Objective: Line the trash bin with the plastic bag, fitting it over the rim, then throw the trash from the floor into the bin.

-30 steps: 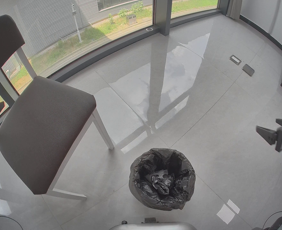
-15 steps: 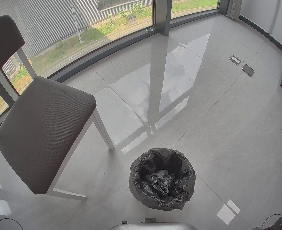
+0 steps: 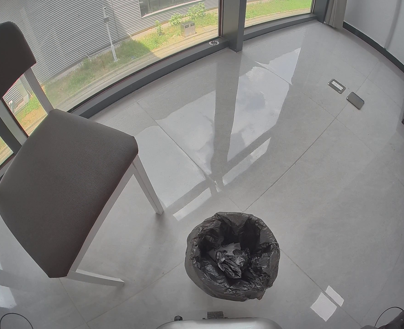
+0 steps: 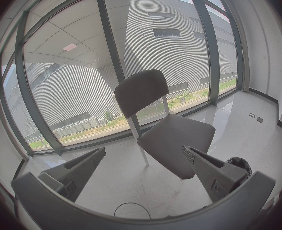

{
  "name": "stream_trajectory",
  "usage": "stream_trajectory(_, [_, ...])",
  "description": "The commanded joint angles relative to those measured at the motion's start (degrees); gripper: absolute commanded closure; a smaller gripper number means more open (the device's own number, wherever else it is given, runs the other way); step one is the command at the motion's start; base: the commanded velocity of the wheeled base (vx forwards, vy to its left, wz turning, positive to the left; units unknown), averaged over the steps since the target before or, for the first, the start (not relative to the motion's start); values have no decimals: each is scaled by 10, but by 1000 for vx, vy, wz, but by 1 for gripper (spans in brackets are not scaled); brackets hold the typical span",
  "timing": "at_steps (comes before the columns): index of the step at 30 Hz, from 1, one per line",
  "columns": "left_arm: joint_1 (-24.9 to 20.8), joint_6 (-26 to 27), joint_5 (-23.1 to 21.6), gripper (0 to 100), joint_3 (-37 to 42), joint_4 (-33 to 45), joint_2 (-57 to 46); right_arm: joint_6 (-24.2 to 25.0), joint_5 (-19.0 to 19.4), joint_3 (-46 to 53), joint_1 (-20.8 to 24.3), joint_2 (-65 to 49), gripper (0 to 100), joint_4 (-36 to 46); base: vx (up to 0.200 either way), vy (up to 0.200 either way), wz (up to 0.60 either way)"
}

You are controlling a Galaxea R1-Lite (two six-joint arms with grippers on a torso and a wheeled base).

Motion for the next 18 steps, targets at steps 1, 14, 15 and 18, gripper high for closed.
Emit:
stream_trajectory(1, [21,-49,-2,0,-3,61,-57,-2,21,107,-6,-10,0,-103,0,0,0])
stream_trajectory(14, [-13,-50,-57,0,149,-52,-108,-7,19,108,-7,-10,0,-105,0,0,0])
stream_trajectory(15, [-13,-52,-65,0,178,-74,-108,-1,19,108,-7,-10,0,-105,0,0,0])
stream_trajectory(18, [-13,-47,-81,0,277,-182,-108,9,17,108,-7,-11,0,-105,0,0,0])
